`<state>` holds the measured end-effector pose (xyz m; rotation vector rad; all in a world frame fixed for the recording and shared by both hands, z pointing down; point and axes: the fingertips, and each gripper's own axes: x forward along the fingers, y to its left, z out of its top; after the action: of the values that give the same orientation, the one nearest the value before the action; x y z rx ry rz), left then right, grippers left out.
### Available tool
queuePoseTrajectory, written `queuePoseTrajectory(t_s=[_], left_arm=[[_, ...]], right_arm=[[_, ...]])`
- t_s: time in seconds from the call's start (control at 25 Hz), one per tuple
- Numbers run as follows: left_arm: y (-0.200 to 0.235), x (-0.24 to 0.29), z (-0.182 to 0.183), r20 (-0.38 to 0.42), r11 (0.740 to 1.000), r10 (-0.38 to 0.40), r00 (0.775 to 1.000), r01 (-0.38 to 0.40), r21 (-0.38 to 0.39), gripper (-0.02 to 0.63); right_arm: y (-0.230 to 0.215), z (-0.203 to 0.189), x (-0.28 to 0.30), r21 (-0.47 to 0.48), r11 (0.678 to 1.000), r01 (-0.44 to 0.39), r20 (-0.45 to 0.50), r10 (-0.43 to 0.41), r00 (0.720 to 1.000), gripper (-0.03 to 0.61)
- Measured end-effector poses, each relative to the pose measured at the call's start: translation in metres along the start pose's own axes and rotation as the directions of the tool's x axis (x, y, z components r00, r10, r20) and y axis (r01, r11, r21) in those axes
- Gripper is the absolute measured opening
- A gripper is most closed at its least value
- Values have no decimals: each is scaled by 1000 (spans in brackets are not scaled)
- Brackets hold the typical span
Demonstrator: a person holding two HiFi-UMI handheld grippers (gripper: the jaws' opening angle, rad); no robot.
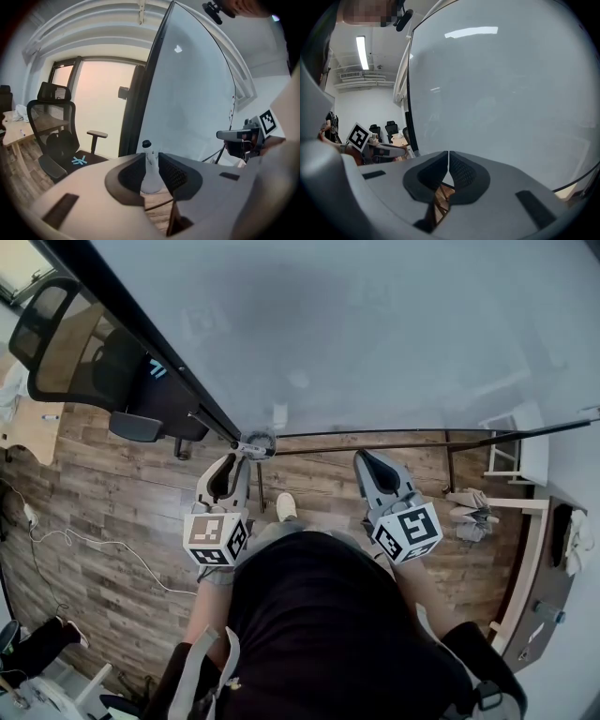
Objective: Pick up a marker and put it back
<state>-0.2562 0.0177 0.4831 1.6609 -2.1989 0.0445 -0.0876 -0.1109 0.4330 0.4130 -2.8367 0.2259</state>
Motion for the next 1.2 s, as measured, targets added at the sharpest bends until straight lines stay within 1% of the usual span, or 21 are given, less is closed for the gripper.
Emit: queuePoseTrajectory(t_s=[0.32, 0.52, 0.6, 0.88, 1.08, 1.2], left_arm=[[6, 14, 4, -1, 1000, -7, 1000, 7, -16, 114], [6, 23, 11, 9, 1000, -13, 1000, 13, -12, 112], [6, 25, 12, 15, 1000, -14, 1000, 14, -7, 95], [5, 22, 20, 41, 1000, -18, 999, 17, 22, 77], [0, 19, 28, 57, 997, -19, 998, 14, 76, 74], [-3, 17, 33, 70, 995, -21, 997, 14, 95, 72]], right_arm=[[-5, -1, 2, 7, 1000, 24, 4, -24, 1000, 20], [-13, -3, -2, 16, 999, 48, 7, -48, 999, 20], [-15, -4, -3, 19, 998, 54, 6, -54, 999, 20], [-14, -8, -4, 23, 998, 54, 4, -54, 999, 20], [-13, -7, -8, 21, 998, 53, 11, -54, 998, 20], [-13, -6, -11, 20, 998, 56, 16, -57, 998, 20]])
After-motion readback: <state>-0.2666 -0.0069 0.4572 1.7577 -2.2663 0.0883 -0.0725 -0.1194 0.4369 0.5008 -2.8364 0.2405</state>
